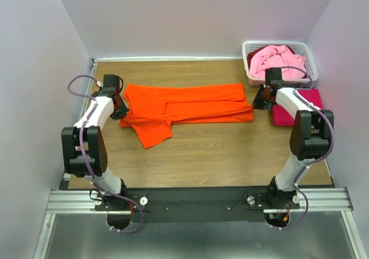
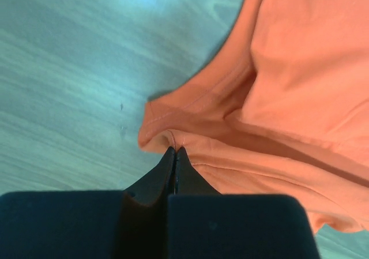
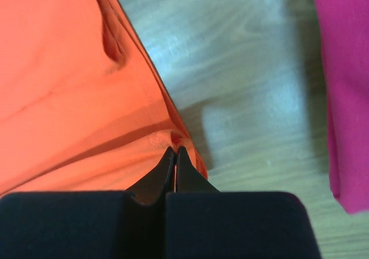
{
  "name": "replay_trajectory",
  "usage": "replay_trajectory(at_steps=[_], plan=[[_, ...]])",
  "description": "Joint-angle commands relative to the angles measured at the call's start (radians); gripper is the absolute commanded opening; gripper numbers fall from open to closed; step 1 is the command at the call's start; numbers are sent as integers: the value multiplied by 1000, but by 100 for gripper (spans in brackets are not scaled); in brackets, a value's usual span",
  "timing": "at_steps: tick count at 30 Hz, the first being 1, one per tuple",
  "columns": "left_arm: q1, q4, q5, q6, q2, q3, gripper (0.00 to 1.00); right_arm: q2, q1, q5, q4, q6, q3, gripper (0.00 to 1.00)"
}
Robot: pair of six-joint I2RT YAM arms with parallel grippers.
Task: Fold and stack the t-shirts
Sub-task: Fold the tshirt
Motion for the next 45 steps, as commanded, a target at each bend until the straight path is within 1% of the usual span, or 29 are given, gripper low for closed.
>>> replay_trajectory(at_steps=[1,5,10,14,15,20,26,28,29,30,32,33,35,36,37,38,39,40,41,43,44,45], plan=[[15,10,12,43,50,58,0,51,-7,1,-14,-17,75,1],[15,7,13,54,87,101,0,83,-7,9,-14,-24,101,1],[29,18,9,56,121,117,0,108,-7,1,-12,-23,127,1],[35,30,6,57,144,117,0,131,-5,1,-11,-23,146,1],[35,32,6,59,147,117,0,140,-5,-26,-11,-23,153,1],[40,53,3,51,159,101,0,171,-6,-59,-12,-23,173,1],[41,76,0,45,158,69,0,201,-5,-63,-9,-29,195,1],[43,81,6,47,159,65,0,214,-7,-68,-9,-29,198,2],[41,82,9,47,156,63,2,214,-6,-73,-9,-29,198,3],[41,87,16,45,149,61,8,212,-7,-80,-9,-30,198,7],[43,93,23,48,130,57,18,200,-5,-91,-11,-36,198,13],[41,95,23,48,121,52,28,192,-5,-100,-12,-41,196,20],[41,92,13,45,84,46,37,171,-5,-103,-11,-47,192,28],[41,92,-1,47,71,45,42,146,-5,-105,-11,-50,189,34],[43,90,-20,44,40,35,49,131,-4,-105,-11,-53,181,37],[40,90,-26,44,25,31,51,117,-5,-105,-11,-55,175,43],[41,92,-30,45,5,22,59,81,-5,-105,-11,-58,167,46],[35,92,-32,45,-34,8,60,62,-5,-103,-11,-61,146,50],[29,90,-35,45,-54,-1,60,45,-4,-103,-11,-64,132,56],[6,78,-37,40,-116,-23,60,-21,-2,-102,-11,-70,86,62],[-30,72,-44,39,-140,-46,60,-47,-1,-94,-11,-79,71,67],[-40,56,-53,31,-159,-60,60,-68,1,-94,-11,-83,55,68]])
